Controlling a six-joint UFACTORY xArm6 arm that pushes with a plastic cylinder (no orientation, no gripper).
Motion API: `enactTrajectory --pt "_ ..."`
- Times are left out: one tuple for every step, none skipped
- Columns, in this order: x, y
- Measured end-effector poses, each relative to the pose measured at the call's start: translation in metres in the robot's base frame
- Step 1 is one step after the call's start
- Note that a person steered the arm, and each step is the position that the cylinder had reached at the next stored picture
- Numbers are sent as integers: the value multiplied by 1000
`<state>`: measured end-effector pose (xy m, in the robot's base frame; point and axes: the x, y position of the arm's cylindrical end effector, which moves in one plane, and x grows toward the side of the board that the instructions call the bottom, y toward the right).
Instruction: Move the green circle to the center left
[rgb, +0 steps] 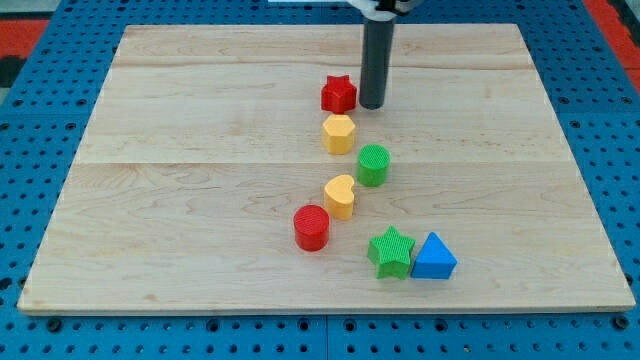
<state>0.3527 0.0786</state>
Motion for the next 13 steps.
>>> enactTrajectory --pt "39 44" --pt "82 41" --pt "109 -41" --pt "112 -126" --pt "99 -177" --pt "99 -187" --pt "97 -186" --pt "92 -186" --pt "91 -186" --pt "91 -186" --pt "91 -191" --pt "90 -191" --pt "113 -191"
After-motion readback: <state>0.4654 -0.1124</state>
